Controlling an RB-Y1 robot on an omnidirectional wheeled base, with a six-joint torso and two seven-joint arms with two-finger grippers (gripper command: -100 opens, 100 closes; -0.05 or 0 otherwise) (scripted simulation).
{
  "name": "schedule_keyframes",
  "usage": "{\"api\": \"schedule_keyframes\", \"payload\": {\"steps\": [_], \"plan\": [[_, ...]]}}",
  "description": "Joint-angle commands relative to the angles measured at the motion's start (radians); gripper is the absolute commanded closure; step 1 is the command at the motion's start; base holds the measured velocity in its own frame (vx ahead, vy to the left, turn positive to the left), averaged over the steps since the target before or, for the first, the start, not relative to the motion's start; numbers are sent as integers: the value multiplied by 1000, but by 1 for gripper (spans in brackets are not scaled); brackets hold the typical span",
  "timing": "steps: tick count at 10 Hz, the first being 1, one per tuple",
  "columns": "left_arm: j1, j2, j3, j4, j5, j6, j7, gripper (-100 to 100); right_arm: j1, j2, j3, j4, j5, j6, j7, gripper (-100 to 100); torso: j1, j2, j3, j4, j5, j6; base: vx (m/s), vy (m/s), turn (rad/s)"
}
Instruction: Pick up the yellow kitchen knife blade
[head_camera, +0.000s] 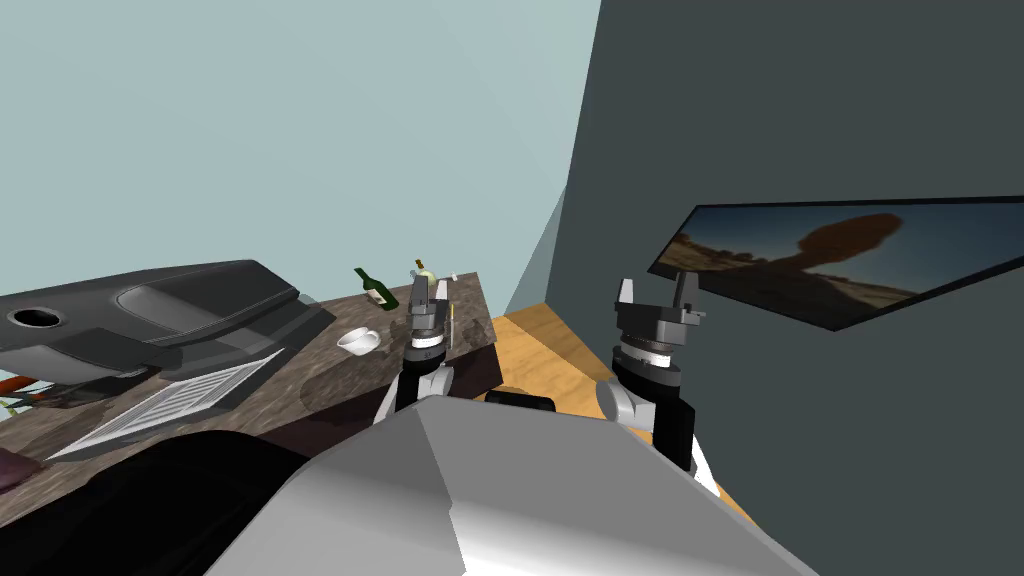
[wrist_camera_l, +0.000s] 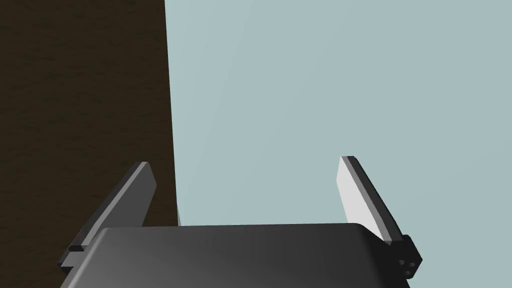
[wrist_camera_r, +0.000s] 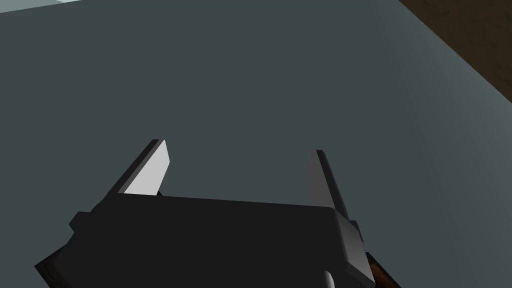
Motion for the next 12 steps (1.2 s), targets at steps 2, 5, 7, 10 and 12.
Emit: {"api": "schedule_keyframes", "payload": {"steps": [2, 5, 7, 10, 12], "plan": [[14, 53, 26, 10, 26, 25, -7, -100, 0, 0, 0, 0, 0, 0, 0, 0, 0, 1, 0, 0, 0, 0, -15, -4, -93], [53, 119, 89, 29, 96, 94, -28, -100, 0, 0, 0, 0, 0, 0, 0, 0, 1, 3, 1, 1, 0, 0, -34, 2, -174], [81, 156, 130, 40, 146, 145, -43, -100, 0, 0, 0, 0, 0, 0, 0, 0, 1, 2, 1, 1, 0, 0, -29, -4, -171], [132, 217, 200, 61, 235, 231, -72, -100, 0, 0, 0, 0, 0, 0, 0, 0, 1, 2, 1, 1, 0, 0, -32, -1, -207], [151, 239, 225, 70, 271, 276, -83, -100, 0, 0, 0, 0, 0, 0, 0, 0, 1, 2, 1, 1, 0, 0, -24, 9, -137]]}}
